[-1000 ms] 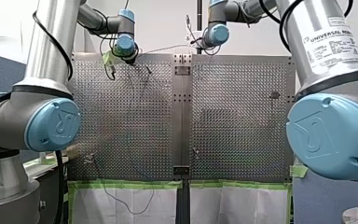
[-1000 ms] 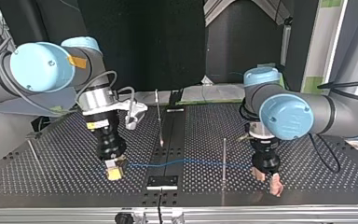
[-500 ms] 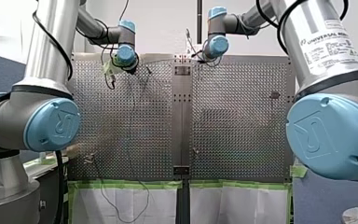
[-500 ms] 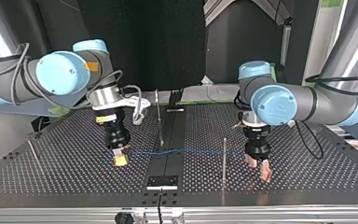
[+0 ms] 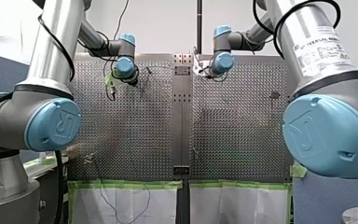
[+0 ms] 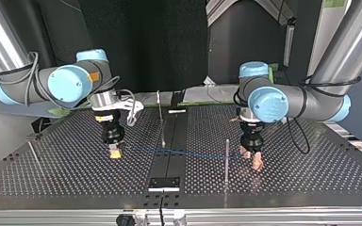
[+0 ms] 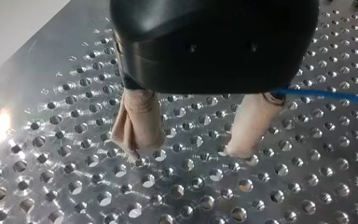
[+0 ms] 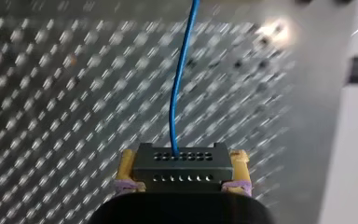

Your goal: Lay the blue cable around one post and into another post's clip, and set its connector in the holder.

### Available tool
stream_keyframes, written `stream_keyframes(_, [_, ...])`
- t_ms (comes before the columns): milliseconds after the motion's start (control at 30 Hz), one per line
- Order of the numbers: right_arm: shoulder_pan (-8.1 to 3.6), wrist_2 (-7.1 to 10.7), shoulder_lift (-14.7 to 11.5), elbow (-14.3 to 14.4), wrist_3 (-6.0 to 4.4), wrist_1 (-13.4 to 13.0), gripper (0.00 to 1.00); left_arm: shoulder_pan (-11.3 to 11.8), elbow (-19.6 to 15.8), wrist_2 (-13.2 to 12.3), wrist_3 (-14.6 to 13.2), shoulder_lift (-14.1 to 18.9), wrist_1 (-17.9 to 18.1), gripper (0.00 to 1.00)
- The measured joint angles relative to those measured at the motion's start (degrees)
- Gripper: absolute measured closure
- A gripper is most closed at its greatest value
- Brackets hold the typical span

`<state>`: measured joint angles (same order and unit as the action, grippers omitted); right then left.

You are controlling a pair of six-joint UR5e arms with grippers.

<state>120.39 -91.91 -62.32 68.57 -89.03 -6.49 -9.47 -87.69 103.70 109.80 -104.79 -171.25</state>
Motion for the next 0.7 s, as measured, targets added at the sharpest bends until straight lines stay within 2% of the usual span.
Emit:
stream_keyframes(167, [-2.87, 0.03, 1.2, 0.9, -0.21, -0.2, 1.00, 0.0, -0.1, 0.0, 0.2, 0.0, 0.0, 0.00])
stream_keyframes(333, [-3.59, -0.01, 1.9, 2.8, -0.66, -1.8, 1.00, 0.0, -0.1, -0.1, 0.2, 0.0, 0.0, 0.00])
stream_keyframes(433, [-3.83, -0.01, 2.1, 4.3, -1.91, -3.3, 1.00, -0.1, -0.1, -0.2, 0.2, 0.0, -0.1, 0.00])
stream_keyframes(567, [-3.85, -0.13, 2.1, 6.7, -4.17, -5.7, 1.00, -0.1, -0.1, -0.2, 0.3, 0.0, -0.1, 0.00])
stream_keyframes(700, [-4.01, -0.67, 2.6, 9.0, -5.37, -8.0, 1.00, -0.1, -0.1, -0.2, 0.3, 0.0, -0.1, 0.00])
